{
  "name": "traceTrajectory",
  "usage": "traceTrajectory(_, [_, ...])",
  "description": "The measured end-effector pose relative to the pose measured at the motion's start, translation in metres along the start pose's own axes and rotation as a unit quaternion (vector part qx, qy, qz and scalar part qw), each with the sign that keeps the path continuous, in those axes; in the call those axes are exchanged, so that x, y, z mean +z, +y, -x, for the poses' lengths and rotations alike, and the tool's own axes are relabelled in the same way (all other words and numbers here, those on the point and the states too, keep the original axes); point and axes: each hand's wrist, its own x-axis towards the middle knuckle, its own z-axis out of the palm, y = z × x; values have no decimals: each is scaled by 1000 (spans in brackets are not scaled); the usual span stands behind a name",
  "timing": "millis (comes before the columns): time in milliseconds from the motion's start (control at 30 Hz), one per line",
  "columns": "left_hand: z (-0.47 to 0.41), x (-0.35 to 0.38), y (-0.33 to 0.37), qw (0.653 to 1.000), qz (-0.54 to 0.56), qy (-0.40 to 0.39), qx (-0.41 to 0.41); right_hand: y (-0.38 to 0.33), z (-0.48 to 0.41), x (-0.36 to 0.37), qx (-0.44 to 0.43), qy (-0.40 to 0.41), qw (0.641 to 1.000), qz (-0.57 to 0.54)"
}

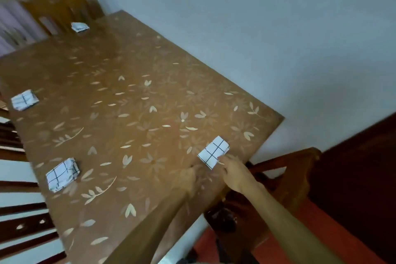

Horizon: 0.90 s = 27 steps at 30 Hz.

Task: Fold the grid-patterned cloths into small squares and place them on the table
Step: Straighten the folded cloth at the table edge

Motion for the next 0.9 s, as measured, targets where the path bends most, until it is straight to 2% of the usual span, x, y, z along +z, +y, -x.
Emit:
traceTrajectory(100, [-28, 11, 25, 994, -103, 37, 7, 24, -33, -12, -22, -45, 997, 60])
traceTrajectory(133, [-35, 11, 38, 991, -130, 35, -14, 31, -45, -15, -32, -58, 994, 91])
traceTrajectory(233, [-63, 16, 55, 988, -142, 38, -53, 53, -76, -17, -70, -103, 980, 157])
traceTrajectory(367, [-88, 36, 57, 986, -145, 5, -78, 75, -102, -17, -111, -147, 967, 175])
traceTrajectory(467, [-90, 46, 59, 984, -150, 22, -95, 90, -104, -14, -126, -146, 968, 159])
traceTrajectory(633, [-83, 63, 71, 978, -179, 69, -75, 107, -97, -13, -181, -113, 962, 168])
traceTrajectory(733, [-77, 81, 72, 975, -193, 22, -104, 110, -89, -16, -175, -128, 960, 180])
traceTrajectory(900, [-66, 95, 78, 978, -182, 31, -93, 115, -76, -22, -164, -152, 955, 195])
